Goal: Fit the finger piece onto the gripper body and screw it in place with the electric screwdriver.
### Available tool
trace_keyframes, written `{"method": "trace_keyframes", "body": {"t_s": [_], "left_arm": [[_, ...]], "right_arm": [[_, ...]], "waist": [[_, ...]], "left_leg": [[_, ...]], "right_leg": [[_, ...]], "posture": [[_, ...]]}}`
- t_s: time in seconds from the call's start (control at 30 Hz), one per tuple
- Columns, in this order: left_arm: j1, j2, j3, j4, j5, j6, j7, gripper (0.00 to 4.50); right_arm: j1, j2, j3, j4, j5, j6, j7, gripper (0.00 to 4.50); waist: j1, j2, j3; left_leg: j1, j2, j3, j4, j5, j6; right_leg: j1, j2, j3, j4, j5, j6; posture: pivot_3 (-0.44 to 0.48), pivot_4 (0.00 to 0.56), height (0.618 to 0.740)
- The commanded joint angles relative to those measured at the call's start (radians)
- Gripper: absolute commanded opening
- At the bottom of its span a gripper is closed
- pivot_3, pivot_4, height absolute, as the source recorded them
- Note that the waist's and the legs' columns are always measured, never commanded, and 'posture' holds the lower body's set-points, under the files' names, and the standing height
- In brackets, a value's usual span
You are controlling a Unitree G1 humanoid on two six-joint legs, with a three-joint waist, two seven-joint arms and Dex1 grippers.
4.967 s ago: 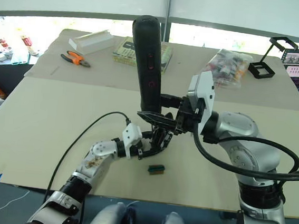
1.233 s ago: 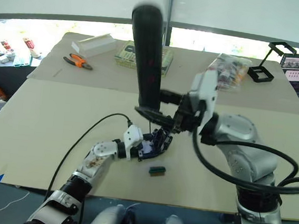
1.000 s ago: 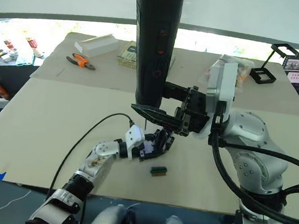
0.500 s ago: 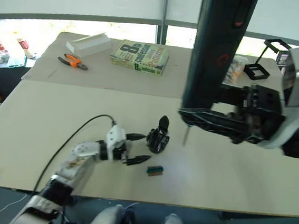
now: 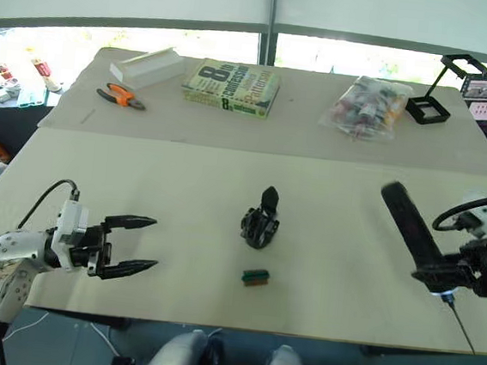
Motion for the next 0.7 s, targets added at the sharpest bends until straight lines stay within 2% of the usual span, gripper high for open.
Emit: {"method": "trace_keyframes", "body": {"t_s": [0.03, 0.2, 0.33, 0.4, 0.53, 0.57, 0.67, 0.7], "left_arm": [[0.002, 0.014, 0.037, 0.000, 0.004, -0.020, 0.025, 4.43], [0.002, 0.019, 0.024, -0.014, 0.038, 0.015, 0.091, 4.43], [0.001, 0.019, 0.027, -0.022, 0.046, 0.022, 0.114, 4.43], [0.002, 0.029, 0.030, -0.023, 0.050, 0.033, 0.124, 4.50], [0.002, 0.052, 0.039, -0.013, 0.047, 0.058, 0.128, 4.50], [-0.001, 0.060, 0.047, -0.008, 0.051, 0.064, 0.138, 4.50], [-0.009, 0.077, 0.076, 0.004, 0.053, 0.075, 0.173, 4.50], [-0.009, 0.085, 0.086, 0.008, 0.057, 0.076, 0.183, 4.50]], "right_arm": [[-0.145, 0.055, 0.100, 0.099, -0.125, -0.046, 0.029, 1.92], [-0.260, 0.141, 0.226, 0.244, -0.273, -0.103, 0.080, 1.92], [-0.308, 0.175, 0.256, 0.316, -0.339, -0.124, 0.114, 1.92], [-0.320, 0.178, 0.254, 0.338, -0.370, -0.153, 0.114, 2.95], [-0.344, 0.186, 0.208, 0.382, -0.391, -0.180, 0.102, 4.28], [-0.333, 0.170, 0.185, 0.378, -0.382, -0.190, 0.116, 4.47], [-0.257, 0.139, 0.065, 0.345, -0.346, -0.283, 0.136, 4.47], [-0.223, 0.149, -0.017, 0.325, -0.312, -0.358, 0.155, 4.47]], "waist": [[-0.006, 0.003, 0.003], [-0.009, 0.006, 0.005], [-0.007, 0.006, 0.005], [-0.007, 0.006, 0.005], [-0.009, 0.006, 0.005], [-0.009, 0.006, 0.005], [-0.007, 0.006, 0.005], [-0.007, 0.006, 0.005]], "left_leg": [[0.000, 0.000, 0.000, 0.000, 0.000, -0.001], [0.000, 0.000, 0.000, -0.001, 0.003, 0.003], [0.000, 0.000, 0.001, 0.000, 0.004, 0.004], [0.000, 0.000, 0.002, 0.000, 0.004, 0.004], [0.001, 0.000, 0.002, 0.000, 0.004, 0.003], [0.001, 0.000, 0.002, 0.000, 0.004, 0.003], [0.001, 0.000, 0.002, 0.000, 0.004, 0.003], [0.001, 0.000, 0.002, 0.000, 0.004, 0.003]], "right_leg": [[0.000, 0.000, 0.000, 0.001, 0.000, 0.000], [-0.001, 0.003, 0.000, 0.002, 0.000, 0.000], [0.000, 0.004, -0.001, 0.002, 0.000, 0.000], [0.000, 0.004, -0.001, 0.002, 0.000, 0.000], [0.000, 0.004, -0.001, 0.002, 0.000, 0.000], [0.000, 0.005, -0.001, 0.002, 0.000, 0.000], [0.000, 0.005, -0.001, 0.003, 0.000, 0.000], [0.000, 0.005, -0.001, 0.002, 0.000, 0.000]], "posture": [[0.000, 0.150, 0.740], [0.000, 0.150, 0.740], [0.000, 0.150, 0.740], [0.000, 0.150, 0.740], [0.000, 0.150, 0.740], [0.000, 0.150, 0.740], [0.000, 0.150, 0.740], [0.000, 0.150, 0.740]]}}
